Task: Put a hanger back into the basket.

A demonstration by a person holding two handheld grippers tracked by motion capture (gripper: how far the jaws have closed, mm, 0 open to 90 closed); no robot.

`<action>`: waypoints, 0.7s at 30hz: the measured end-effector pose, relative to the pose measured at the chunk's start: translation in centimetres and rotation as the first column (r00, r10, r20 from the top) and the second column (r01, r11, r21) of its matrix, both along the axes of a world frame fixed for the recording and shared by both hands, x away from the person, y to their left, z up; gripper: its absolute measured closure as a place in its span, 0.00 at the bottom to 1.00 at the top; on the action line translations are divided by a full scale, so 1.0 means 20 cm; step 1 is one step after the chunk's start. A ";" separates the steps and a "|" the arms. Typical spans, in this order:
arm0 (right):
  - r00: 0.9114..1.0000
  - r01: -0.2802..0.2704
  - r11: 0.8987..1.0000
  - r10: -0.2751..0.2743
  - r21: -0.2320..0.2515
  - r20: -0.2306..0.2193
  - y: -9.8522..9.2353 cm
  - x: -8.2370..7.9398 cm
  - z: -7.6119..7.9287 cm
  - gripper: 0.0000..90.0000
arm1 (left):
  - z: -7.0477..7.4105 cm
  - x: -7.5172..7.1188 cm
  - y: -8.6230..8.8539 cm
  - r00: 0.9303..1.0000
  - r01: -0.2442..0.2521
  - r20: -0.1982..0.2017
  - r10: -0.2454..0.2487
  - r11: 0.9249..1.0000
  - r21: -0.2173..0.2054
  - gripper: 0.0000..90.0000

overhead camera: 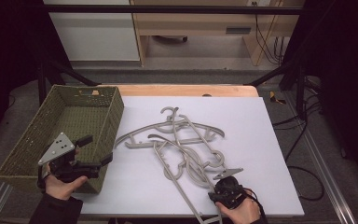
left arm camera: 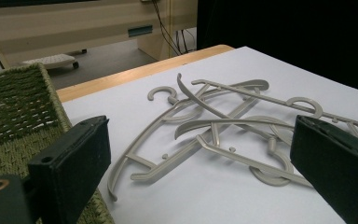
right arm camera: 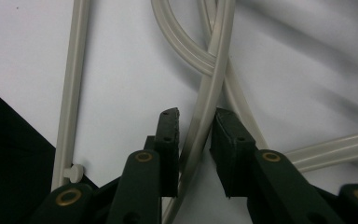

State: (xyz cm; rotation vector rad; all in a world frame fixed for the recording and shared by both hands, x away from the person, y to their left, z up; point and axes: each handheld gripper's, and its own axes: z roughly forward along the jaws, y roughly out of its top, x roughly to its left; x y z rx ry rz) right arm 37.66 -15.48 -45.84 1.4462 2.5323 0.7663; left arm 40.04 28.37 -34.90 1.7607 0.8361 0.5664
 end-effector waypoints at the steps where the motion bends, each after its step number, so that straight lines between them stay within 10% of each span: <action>1: 1.000 0.007 1.000 -0.007 0.008 -0.014 0.00 0.00 0.00 0.82 | 0.00 0.00 0.00 1.000 0.001 0.000 -0.001 1.000 0.000 0.05; 21: 0.997 0.048 0.999 -0.047 0.015 -0.055 -0.03 0.03 0.05 0.91 | -0.01 0.00 -0.01 1.000 0.008 -0.006 -0.008 1.000 0.010 0.06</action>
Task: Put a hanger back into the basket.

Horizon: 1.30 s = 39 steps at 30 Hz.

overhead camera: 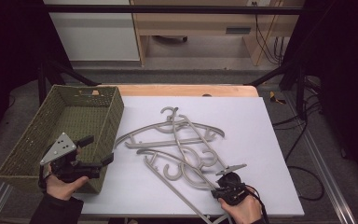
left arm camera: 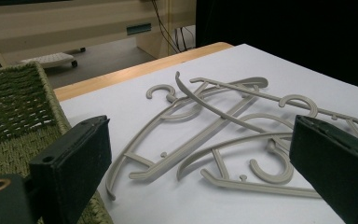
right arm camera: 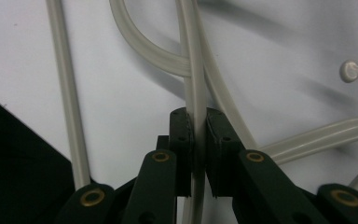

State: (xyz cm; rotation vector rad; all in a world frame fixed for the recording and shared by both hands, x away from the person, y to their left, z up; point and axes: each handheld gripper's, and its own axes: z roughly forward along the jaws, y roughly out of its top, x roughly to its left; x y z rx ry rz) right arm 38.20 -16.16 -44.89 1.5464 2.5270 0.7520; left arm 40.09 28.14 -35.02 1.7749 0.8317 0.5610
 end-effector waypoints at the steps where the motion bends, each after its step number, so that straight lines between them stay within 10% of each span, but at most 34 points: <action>1: 1.000 0.000 1.000 0.001 -0.008 0.004 0.00 0.00 0.00 0.91 | 0.00 0.00 0.00 1.000 0.000 0.000 0.000 1.000 0.001 0.06; 30: 0.987 -0.139 0.985 0.129 0.102 0.097 -0.08 0.05 0.21 0.92 | 0.00 -0.01 -0.07 0.998 0.058 -0.010 -0.057 0.998 0.040 0.07; 39: 0.965 -0.248 0.961 0.235 0.119 0.118 -0.09 0.08 0.24 0.92 | -0.05 0.00 -0.22 0.986 0.156 -0.074 -0.146 0.976 0.153 0.08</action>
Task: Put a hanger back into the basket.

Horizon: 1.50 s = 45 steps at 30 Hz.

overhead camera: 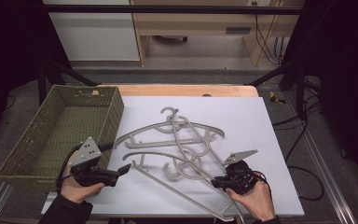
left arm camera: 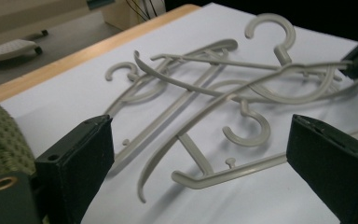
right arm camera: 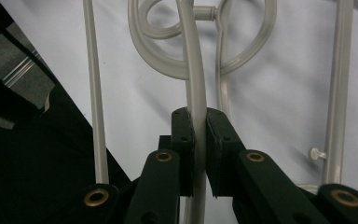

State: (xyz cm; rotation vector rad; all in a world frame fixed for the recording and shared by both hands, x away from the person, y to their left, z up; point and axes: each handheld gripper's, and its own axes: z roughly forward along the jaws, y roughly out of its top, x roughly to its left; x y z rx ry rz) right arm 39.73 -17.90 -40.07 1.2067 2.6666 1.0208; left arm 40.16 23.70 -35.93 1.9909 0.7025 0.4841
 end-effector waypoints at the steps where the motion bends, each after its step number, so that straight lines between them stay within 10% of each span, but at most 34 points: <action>1: 1.000 -0.005 1.000 0.005 0.016 0.001 0.00 0.00 0.00 0.92 | 0.00 0.00 -0.02 1.000 0.009 -0.005 -0.009 1.000 0.015 0.08; 17: 0.985 -0.174 0.984 0.174 0.039 0.019 0.05 0.05 0.07 0.92 | -0.07 0.08 -0.22 0.992 0.116 -0.078 -0.102 0.974 0.194 0.13; 21: 0.982 -0.189 0.981 0.189 0.038 0.009 0.06 0.04 0.07 0.92 | -0.11 0.10 -0.26 0.988 0.147 -0.091 -0.125 0.943 0.300 0.20; 33: 0.969 -0.247 0.969 0.247 0.025 -0.011 0.11 0.03 0.04 0.92 | -0.18 0.08 -0.37 0.968 0.250 -0.107 -0.226 0.866 0.434 0.54; 45: 0.958 -0.285 0.959 0.285 0.013 -0.019 0.12 0.03 0.03 0.92 | -0.21 0.04 -0.41 0.960 0.276 -0.100 -0.260 0.836 0.475 0.82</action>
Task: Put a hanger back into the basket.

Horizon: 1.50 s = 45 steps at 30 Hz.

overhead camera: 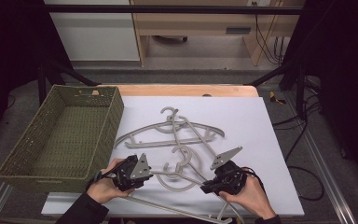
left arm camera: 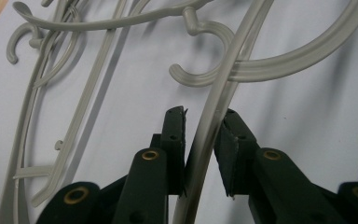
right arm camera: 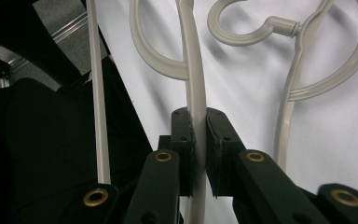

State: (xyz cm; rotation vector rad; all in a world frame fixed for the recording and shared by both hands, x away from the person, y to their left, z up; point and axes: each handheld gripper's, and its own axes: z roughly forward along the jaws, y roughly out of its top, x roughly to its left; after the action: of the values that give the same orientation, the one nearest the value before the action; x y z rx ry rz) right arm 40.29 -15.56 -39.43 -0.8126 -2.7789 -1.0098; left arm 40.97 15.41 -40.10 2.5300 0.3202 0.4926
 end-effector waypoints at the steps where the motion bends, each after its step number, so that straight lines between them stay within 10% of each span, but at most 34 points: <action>1: 1.000 -0.004 1.000 0.004 -0.001 -0.004 0.00 0.00 0.00 0.92 | 0.00 -0.01 0.00 1.000 0.003 0.004 -0.003 1.000 0.005 0.83; 13: 0.999 0.017 1.000 -0.017 0.007 0.036 -0.03 0.00 0.01 0.87 | 0.02 -0.07 -0.03 0.999 0.037 0.021 -0.038 0.998 0.049 0.88; 26: 0.979 0.122 0.986 -0.139 0.118 0.150 -0.09 0.00 0.05 0.66 | 0.05 -0.10 -0.02 1.000 0.004 -0.011 -0.004 1.000 -0.028 0.92; 30: 0.949 0.183 0.966 -0.222 0.182 0.224 -0.13 0.00 0.08 0.54 | 0.06 -0.09 -0.01 0.998 -0.057 0.001 0.057 0.997 -0.047 0.92; 40: 0.838 0.329 0.868 -0.450 0.371 0.309 -0.27 0.01 0.10 0.24 | 0.10 -0.05 0.06 0.975 -0.223 0.000 0.224 0.968 -0.116 0.92; 45: 0.810 0.356 0.849 -0.489 0.390 0.323 -0.33 0.00 0.09 0.17 | 0.12 -0.04 0.10 0.963 -0.265 0.015 0.270 0.954 -0.137 0.92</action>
State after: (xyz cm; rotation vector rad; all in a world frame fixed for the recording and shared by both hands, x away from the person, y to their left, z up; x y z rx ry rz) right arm 40.23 -22.08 -37.60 -1.3518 -2.6727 -1.8466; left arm 40.17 17.41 -37.65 2.3558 0.6670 0.5947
